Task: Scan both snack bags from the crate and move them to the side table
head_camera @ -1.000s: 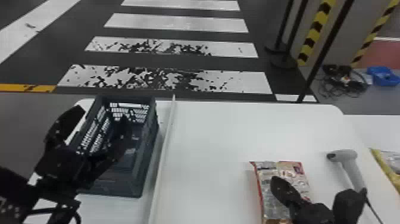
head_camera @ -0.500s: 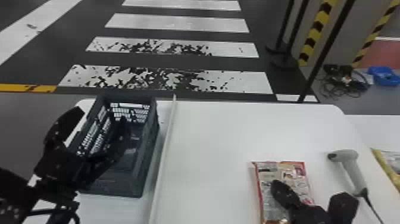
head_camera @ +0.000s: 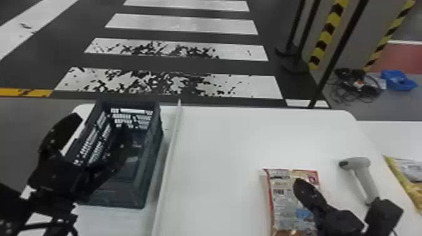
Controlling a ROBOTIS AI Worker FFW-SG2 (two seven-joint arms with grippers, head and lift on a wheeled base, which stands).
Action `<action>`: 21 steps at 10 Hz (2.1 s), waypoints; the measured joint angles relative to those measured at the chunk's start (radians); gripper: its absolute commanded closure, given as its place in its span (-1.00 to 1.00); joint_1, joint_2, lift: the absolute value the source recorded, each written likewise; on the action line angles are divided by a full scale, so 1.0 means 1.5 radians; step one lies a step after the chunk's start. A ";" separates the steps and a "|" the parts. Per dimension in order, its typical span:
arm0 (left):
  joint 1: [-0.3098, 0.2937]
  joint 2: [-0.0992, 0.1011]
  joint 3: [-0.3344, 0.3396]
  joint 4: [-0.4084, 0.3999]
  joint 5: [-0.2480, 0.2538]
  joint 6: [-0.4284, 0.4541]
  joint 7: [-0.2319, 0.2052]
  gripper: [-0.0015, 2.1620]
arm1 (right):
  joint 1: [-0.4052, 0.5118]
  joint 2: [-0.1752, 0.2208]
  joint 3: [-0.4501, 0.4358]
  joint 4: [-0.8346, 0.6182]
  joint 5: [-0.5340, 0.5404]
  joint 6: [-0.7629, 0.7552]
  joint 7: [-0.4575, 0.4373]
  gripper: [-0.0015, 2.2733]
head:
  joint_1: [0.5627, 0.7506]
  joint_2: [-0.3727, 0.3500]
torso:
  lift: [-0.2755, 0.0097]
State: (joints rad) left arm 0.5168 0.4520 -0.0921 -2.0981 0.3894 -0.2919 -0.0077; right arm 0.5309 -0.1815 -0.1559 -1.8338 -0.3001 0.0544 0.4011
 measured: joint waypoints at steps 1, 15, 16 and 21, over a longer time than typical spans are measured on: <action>0.000 -0.001 0.000 0.000 0.000 -0.002 -0.001 -0.97 | 0.021 -0.005 -0.029 -0.064 -0.013 0.029 0.002 -1.00 | 0.41 -0.21 | 0.26; -0.015 -0.024 -0.006 0.102 -0.008 -0.061 -0.001 -0.97 | -0.340 -0.253 -0.062 0.516 0.006 0.019 0.090 -0.95 | 0.41 -0.94 | 0.26; -0.017 -0.024 -0.007 0.102 -0.008 -0.061 -0.001 -0.97 | -0.345 -0.253 -0.060 0.527 0.001 0.019 0.093 -0.95 | 0.41 -0.94 | 0.26; -0.025 -0.020 -0.019 0.100 -0.008 -0.062 0.000 -0.97 | -0.368 -0.241 -0.046 0.589 -0.022 0.016 0.129 -0.20 | 0.41 -0.94 | 0.26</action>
State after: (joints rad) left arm 0.4789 0.4217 -0.1199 -1.9475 0.3773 -0.3851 -0.0080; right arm -0.0204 -0.5427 -0.2247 -0.9497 -0.3337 0.0788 0.5947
